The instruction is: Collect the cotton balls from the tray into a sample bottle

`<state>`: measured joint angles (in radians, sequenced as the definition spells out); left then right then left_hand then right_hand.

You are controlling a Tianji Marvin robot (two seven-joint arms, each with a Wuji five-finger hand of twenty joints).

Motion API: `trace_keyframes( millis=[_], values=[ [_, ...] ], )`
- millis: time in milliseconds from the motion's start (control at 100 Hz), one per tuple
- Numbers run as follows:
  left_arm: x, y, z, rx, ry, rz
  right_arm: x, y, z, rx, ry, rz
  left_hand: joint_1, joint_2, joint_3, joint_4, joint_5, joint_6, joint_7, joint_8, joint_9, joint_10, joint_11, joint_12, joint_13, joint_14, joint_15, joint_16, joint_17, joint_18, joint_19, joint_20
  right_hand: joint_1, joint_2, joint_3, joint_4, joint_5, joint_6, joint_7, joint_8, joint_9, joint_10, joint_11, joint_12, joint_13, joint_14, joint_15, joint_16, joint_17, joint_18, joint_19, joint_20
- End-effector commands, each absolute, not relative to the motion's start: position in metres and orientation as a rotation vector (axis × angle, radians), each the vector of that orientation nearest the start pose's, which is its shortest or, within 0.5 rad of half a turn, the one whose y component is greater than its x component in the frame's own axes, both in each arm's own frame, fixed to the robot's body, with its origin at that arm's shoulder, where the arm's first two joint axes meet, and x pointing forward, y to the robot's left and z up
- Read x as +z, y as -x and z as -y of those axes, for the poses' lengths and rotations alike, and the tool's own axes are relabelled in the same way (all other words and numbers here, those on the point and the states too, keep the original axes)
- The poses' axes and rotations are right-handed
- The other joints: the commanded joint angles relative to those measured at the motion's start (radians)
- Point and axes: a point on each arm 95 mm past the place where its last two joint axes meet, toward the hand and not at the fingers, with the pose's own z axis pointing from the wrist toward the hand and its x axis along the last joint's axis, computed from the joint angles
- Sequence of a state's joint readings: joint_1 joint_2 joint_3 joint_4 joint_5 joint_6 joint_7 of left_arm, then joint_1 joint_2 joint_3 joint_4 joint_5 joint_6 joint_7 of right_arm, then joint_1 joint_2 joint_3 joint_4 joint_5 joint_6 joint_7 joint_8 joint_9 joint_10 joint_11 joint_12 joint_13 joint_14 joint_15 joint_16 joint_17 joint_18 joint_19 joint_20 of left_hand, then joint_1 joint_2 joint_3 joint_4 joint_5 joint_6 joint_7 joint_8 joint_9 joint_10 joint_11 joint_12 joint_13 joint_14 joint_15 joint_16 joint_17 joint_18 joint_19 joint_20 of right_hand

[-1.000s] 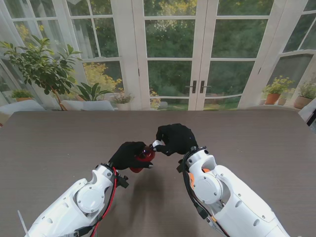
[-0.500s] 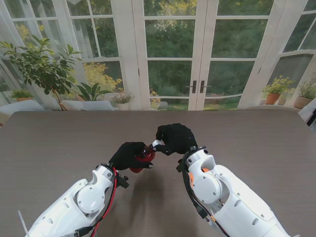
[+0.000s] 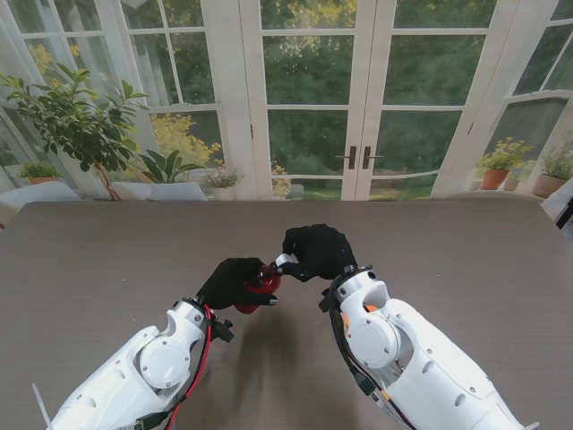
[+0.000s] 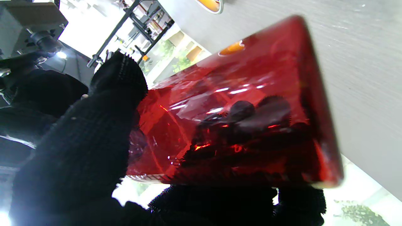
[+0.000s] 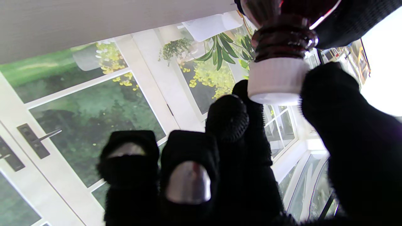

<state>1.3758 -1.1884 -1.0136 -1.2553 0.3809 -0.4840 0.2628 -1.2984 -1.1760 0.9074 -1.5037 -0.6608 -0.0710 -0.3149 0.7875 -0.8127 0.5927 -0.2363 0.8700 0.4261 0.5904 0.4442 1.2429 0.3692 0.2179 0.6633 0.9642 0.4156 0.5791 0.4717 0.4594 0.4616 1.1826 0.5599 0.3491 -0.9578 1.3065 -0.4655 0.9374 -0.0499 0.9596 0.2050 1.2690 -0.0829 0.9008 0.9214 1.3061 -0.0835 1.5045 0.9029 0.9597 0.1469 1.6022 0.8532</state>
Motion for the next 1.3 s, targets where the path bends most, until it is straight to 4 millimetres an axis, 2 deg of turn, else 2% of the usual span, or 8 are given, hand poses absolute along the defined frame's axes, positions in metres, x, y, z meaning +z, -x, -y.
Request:
trace_keyframes(
  millis=[0, 850, 1290],
  values=[
    [-0.3525, -0.4230, 0.0548, -2.314, 1.499, -1.142, -0.2755, -0.4324, -0.1103, 2.048, -1.176, -1.247, 0.244, 0.175, 0.278, 0.059, 0.142, -0.314, 0.292, 0.050, 0.086, -0.173, 0.050, 0.013, 0.022, -0.049, -0.001, 0.006, -0.019, -0.089, -0.010, -0.013, 0.096, 0.076, 0.071, 0.087, 0.050, -0.092, 0.164, 0.053, 0.020, 0.000, 0.017, -0.003, 0.014, -0.025, 0.018, -0.005, 0.007, 0.005, 0.071, 0.019],
    [-0.3508, -0.4258, 0.0560, -2.327, 1.489, -1.145, -0.2784, -0.4314, -0.1149, 2.052, -1.182, -1.295, 0.245, 0.176, 0.278, 0.060, 0.141, -0.311, 0.292, 0.050, 0.086, -0.171, 0.051, 0.013, 0.021, -0.047, -0.001, 0.006, -0.019, -0.088, -0.010, -0.013, 0.096, 0.088, 0.061, 0.090, 0.038, -0.093, 0.158, 0.052, 0.006, 0.003, 0.008, -0.005, 0.013, -0.020, 0.007, -0.010, -0.007, 0.007, 0.064, 0.019],
    [-0.3503, -0.4272, 0.0584, -2.333, 1.485, -1.145, -0.2778, -0.4319, -0.1139, 2.024, -1.202, -1.306, 0.245, 0.175, 0.278, 0.059, 0.141, -0.312, 0.291, 0.051, 0.085, -0.171, 0.051, 0.013, 0.021, -0.048, -0.001, 0.006, -0.020, -0.090, -0.011, -0.014, 0.011, 0.102, -0.014, 0.066, 0.043, -0.105, 0.175, 0.072, -0.006, 0.022, 0.001, -0.014, 0.013, -0.006, 0.001, -0.015, -0.033, 0.023, 0.053, 0.024]
  ],
)
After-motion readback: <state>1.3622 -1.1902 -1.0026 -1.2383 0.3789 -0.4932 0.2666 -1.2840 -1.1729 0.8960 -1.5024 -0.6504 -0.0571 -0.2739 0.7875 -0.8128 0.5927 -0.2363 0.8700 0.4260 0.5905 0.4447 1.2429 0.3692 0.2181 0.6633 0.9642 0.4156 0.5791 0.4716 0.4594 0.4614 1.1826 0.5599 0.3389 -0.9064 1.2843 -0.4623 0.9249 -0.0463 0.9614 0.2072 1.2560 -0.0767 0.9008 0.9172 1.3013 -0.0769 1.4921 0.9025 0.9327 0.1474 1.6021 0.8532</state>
